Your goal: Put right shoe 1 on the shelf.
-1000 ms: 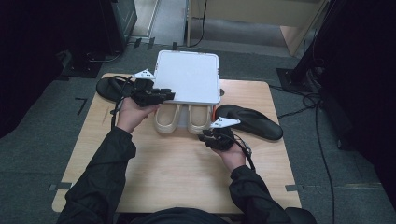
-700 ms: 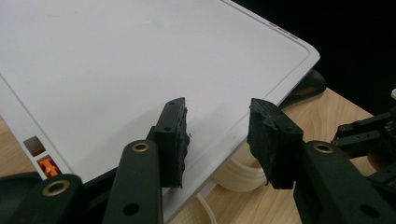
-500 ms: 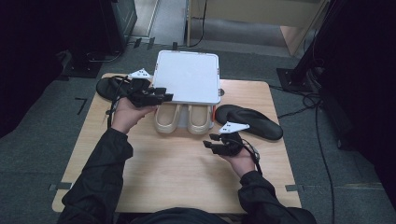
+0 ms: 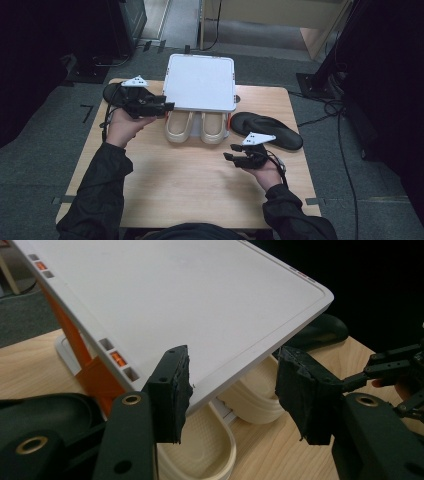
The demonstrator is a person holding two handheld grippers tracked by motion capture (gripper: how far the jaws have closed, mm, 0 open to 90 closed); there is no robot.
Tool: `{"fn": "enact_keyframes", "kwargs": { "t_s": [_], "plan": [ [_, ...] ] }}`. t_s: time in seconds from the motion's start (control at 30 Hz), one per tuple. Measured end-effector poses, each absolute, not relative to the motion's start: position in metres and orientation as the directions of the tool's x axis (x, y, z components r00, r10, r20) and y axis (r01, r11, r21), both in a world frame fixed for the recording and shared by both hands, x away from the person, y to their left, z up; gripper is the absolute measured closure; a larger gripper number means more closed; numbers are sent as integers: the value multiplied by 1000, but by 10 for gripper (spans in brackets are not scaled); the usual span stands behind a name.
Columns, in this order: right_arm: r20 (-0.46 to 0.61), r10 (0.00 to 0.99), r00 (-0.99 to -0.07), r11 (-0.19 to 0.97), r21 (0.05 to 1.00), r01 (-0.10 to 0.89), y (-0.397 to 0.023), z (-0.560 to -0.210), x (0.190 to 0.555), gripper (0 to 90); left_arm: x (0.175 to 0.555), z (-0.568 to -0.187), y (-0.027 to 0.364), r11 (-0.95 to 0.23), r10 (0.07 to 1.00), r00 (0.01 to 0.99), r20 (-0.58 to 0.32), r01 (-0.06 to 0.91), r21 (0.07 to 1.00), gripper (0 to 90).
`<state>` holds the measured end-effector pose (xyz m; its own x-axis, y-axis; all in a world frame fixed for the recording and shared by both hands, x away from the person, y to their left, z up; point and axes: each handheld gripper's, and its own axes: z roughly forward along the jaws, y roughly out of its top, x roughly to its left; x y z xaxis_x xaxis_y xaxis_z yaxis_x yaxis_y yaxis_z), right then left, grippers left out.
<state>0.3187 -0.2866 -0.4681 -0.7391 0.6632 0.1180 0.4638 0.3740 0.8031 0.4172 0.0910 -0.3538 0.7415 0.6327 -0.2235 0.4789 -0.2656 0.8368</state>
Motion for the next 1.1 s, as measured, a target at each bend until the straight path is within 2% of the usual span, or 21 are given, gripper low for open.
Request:
{"fn": "enact_keyframes", "kwargs": {
  "t_s": [0.47,0.8,0.9,0.97,1.1],
  "plan": [
    [171,665,-727,326,809,489,-286,-466,338,522,405,-359,137,-213,695,680,-233,504,837,468],
    [179,647,-741,333,808,486,-275,-467,347,529,410,-385,156,-203,740,633,-225,529,824,473],
    [175,642,-747,344,804,484,-273,-468,348,530,415,-393,157,-191,748,618,-241,548,815,490],
    [181,639,-747,343,803,487,-271,-469,348,530,419,-401,158,-198,744,618,-254,567,800,535],
    [188,645,-741,333,804,493,-271,-469,347,530,428,-414,158,-221,757,610,-233,575,787,560]
  ]
}}
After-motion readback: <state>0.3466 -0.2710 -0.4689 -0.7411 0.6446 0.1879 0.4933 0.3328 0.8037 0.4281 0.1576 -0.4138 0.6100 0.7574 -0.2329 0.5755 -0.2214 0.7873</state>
